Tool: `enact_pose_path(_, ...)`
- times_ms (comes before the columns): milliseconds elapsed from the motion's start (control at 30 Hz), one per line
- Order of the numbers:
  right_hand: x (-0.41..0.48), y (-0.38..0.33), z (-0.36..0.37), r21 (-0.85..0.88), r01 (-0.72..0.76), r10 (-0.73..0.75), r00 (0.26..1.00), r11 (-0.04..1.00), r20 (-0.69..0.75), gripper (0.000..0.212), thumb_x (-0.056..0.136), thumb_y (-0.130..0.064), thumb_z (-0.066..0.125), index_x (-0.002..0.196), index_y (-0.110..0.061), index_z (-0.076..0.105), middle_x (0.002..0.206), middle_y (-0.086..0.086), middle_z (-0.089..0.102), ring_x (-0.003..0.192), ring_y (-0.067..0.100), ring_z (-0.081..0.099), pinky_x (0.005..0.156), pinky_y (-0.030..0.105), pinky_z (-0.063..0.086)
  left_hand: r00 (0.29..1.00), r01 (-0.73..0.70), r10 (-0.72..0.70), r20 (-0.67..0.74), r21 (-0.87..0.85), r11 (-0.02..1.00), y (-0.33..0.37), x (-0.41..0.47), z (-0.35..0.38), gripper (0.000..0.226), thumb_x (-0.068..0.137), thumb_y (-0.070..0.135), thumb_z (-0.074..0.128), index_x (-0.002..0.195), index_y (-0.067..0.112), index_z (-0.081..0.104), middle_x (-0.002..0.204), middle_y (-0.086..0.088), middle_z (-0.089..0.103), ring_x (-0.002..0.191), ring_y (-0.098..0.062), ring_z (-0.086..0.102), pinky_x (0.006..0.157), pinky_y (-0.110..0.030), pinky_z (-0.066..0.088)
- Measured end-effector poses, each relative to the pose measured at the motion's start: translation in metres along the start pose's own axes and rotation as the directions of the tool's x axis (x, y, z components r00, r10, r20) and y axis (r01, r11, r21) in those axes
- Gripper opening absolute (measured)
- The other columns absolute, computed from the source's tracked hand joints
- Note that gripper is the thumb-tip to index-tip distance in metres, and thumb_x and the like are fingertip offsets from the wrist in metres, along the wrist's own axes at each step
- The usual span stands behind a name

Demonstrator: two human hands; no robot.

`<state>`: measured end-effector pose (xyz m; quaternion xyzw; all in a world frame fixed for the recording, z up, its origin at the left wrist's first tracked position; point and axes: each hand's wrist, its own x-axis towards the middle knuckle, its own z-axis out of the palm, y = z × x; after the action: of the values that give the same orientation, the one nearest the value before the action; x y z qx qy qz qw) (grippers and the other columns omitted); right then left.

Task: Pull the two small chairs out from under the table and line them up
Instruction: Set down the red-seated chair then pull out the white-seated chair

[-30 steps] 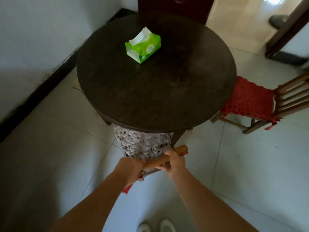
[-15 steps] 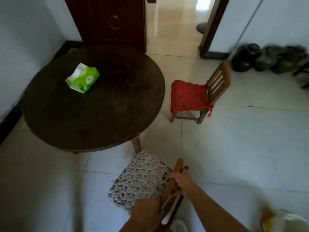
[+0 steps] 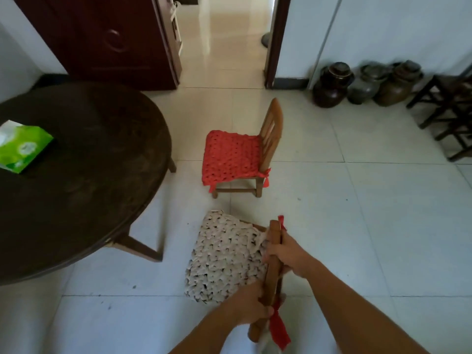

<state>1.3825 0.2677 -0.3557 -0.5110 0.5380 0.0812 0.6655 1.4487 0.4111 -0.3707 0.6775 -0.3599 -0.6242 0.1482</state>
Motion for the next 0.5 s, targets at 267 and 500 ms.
enact_pose_path(267, 0.057, -0.043, -0.131, -0.382, 0.126, -0.134, 0.991, 0.916, 0.005, 0.074, 0.077, -0.004, 0.062, 0.142, -0.024, 0.033, 0.121, 0.014, 0.057, 0.1, 0.034, 0.063, 0.077, 0.048, 0.058, 0.989, -0.044, 0.006, -0.15, -0.247, 0.968, 0.117, 0.111, 0.046, 0.039, 0.086, 0.016, 0.06, 0.124, 0.015, 0.052, 0.117, 0.004, 0.061, 0.101, -0.01, 0.06, 0.089, -0.019, 0.049)
enact_pose_path(500, 0.099, -0.04, -0.216, -0.405, 0.18, -0.254, 0.957, 0.896, -0.137, 0.05, 0.08, 0.001, 0.059, 0.127, -0.013, 0.05, 0.113, 0.004, 0.063, 0.095, 0.019, 0.061, 0.086, 0.04, 0.054, 0.981, -0.009, -0.025, -0.194, -0.169, 0.986, 0.174, 0.196, 0.068, 0.064, 0.076, 0.05, 0.066, 0.131, 0.023, 0.046, 0.133, 0.01, 0.058, 0.122, -0.013, 0.055, 0.105, -0.028, 0.04)
